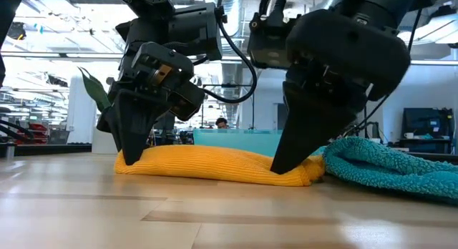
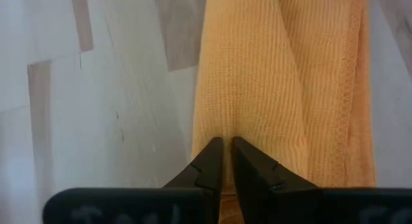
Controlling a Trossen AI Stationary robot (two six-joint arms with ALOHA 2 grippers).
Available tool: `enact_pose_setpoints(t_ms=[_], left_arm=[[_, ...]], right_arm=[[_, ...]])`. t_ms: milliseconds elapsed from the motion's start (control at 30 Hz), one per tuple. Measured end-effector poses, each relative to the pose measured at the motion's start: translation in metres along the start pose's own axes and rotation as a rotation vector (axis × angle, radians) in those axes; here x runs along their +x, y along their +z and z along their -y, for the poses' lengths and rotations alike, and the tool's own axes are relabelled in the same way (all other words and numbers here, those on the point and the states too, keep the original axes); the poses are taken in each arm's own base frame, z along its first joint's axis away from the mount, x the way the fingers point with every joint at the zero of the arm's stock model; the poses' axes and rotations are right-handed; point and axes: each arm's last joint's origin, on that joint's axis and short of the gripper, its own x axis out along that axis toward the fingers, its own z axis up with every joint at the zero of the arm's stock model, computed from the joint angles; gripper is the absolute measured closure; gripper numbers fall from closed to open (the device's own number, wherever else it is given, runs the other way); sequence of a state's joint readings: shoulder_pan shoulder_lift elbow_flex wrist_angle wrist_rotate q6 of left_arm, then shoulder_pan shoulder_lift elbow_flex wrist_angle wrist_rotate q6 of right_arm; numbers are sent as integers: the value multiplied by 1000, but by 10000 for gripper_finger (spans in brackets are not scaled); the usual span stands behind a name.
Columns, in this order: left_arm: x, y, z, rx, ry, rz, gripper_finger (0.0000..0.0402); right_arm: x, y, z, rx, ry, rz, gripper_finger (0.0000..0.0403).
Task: Roll microfiber towels into tight, uniform cylinder then place into a basket
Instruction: Roll the yellow microfiber cloth
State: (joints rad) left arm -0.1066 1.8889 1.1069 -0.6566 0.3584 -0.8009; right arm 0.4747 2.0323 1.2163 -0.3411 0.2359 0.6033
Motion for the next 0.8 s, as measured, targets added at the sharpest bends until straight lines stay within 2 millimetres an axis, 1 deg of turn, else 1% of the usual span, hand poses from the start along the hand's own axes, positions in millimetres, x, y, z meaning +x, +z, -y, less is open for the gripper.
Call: enact_pose_setpoints(t_ms=[133,367,467,567,667,800], left_arm=[[0,0,0,32,0,1,356],[0,0,1,137,2,9,279],[0,0,1,201,-4,8,257],[0,0,2,268,-6,8,250],[-1,-1,6,322,22,25,250],[-6,-3,15,390,112,62,258]], right_arm=[[0,0,0,0,5,-6,344],[0,-1,-1,-3,7,-10,344],[0,-2,0,-4,8,-12,344],[0,-2,0,-4,8,-13,344],[0,-2,0,-4,9,-14,344],[1,-2,0,-3,11,-11,344]])
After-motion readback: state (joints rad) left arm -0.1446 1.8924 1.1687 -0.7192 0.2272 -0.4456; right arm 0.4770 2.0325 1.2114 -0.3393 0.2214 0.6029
